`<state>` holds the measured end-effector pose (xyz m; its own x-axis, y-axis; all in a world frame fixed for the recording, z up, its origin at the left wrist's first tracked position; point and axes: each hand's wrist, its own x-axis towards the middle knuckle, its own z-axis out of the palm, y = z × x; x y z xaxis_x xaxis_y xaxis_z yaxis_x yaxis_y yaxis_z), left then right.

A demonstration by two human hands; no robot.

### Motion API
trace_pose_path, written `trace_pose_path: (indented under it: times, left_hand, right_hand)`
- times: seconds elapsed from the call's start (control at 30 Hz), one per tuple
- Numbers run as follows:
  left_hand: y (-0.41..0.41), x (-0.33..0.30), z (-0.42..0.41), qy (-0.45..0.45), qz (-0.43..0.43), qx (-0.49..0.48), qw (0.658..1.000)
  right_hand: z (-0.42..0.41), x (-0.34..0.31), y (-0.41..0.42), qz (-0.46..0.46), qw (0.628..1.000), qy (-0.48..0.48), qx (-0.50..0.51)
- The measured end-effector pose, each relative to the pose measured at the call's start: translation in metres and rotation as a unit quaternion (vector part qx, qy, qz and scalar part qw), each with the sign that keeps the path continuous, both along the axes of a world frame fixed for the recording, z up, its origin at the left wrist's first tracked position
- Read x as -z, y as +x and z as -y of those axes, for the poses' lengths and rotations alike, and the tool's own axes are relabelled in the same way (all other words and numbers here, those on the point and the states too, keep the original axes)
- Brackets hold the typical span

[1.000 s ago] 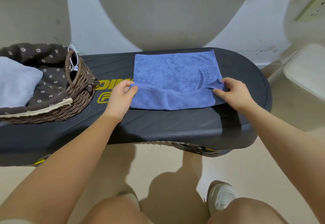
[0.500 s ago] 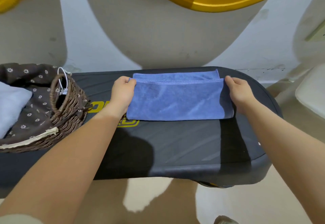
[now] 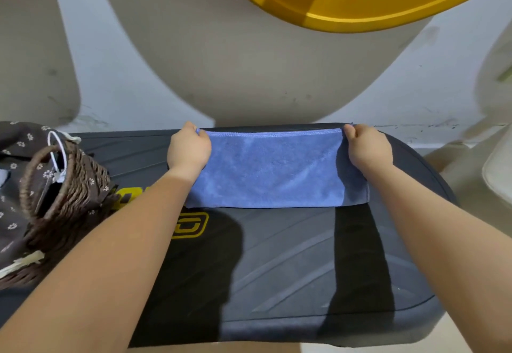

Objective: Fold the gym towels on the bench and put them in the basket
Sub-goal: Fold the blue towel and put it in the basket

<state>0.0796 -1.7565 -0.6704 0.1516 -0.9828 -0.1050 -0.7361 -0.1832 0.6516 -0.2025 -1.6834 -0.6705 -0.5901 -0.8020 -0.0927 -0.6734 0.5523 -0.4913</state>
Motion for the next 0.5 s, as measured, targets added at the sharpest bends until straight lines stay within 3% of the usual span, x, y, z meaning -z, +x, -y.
trace_pose_path:
  times: [0.13, 0.33, 0.4, 0.5]
  left_hand:
    - [0.0, 0.009, 0.0, -0.051, 0.122, 0.06, 0.989]
    - [-0.002, 0.014, -0.001, -0.082, 0.212, 0.072, 0.971]
    - [0.004, 0.017, 0.0, -0.16, 0.261, 0.107, 0.946]
    - [0.006, 0.015, -0.003, -0.33, 0.307, 0.16, 0.878]
  right_hand:
    - [0.007, 0.006, -0.009, 0.0, 0.999, 0.034, 0.012]
    - [0.006, 0.004, 0.003, -0.053, 0.997, 0.055, 0.026]
    - [0.005, -0.008, 0.004, -0.07, 0.995, 0.04, 0.063]
    - [-0.005, -0.026, 0.014, -0.137, 0.985, -0.082, 0.068]
